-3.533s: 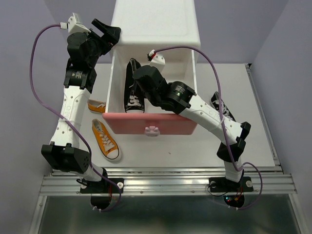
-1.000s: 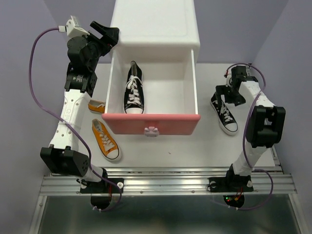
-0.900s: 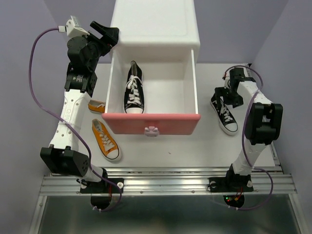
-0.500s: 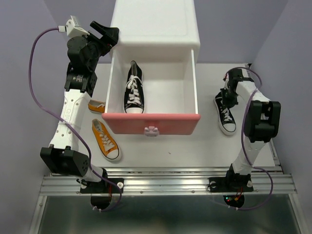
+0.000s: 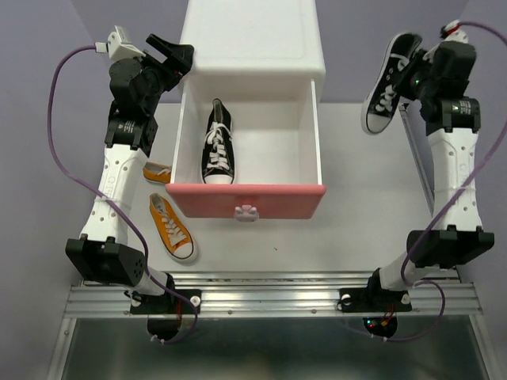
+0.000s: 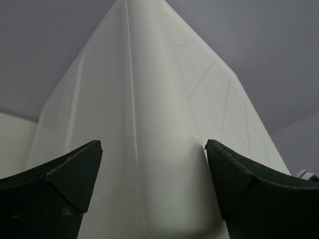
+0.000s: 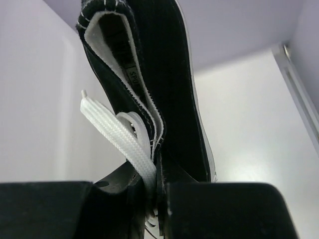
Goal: Place and organize the shoes in the shoe cabinet
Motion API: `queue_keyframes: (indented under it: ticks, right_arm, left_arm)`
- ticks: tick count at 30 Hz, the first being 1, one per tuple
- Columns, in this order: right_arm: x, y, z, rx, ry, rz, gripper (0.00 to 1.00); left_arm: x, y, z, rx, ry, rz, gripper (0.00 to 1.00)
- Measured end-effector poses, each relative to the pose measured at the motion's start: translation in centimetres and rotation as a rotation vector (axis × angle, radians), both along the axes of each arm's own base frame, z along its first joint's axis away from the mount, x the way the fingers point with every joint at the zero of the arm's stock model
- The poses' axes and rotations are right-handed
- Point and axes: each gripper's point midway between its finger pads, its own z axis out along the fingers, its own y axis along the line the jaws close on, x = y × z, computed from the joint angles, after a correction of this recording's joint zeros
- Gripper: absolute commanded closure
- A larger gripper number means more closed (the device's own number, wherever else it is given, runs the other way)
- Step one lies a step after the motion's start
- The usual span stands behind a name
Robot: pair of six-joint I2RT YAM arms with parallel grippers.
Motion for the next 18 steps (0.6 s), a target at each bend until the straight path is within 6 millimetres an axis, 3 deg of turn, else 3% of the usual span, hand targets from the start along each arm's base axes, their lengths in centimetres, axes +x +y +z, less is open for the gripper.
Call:
queue_keyframes:
  ticks: [1, 4, 8, 11, 14, 18]
  right_arm:
    - [-0.2, 0.3, 5.0, 0.028, -0.141, -0.005, 0.99]
    - [-1.9, 1.3, 15.7, 0.099, -0.457, 0.008, 0.99]
    - [-4.4, 2.6, 24.1, 0.201, -0.743, 0.064, 0.99]
    - [-5.3, 3.5, 28.4, 0.293, -0.914, 0.116, 0.99]
    - [-4.9, 4.2, 31.2, 0.392, -1.013, 0.167, 0.99]
    - [-3.2, 4.7, 33.0, 0.554, -1.085, 0.228, 0.99]
  left_arm:
    - [0.0, 0.0, 0.0, -0.003, 0.001, -0.001, 0.05]
    - [0.1, -0.2, -0.1, -0.007, 0.010, -0.010, 0.05]
    - [0.2, -0.4, -0.1, -0.012, 0.021, -0.018, 0.05]
    - [0.2, -0.4, -0.2, -0.014, 0.032, -0.021, 0.05]
    - [0.2, -0.5, -0.2, -0.016, 0.038, -0.024, 0.05]
    - [0.2, -0.5, -0.2, -0.020, 0.042, -0.025, 0.05]
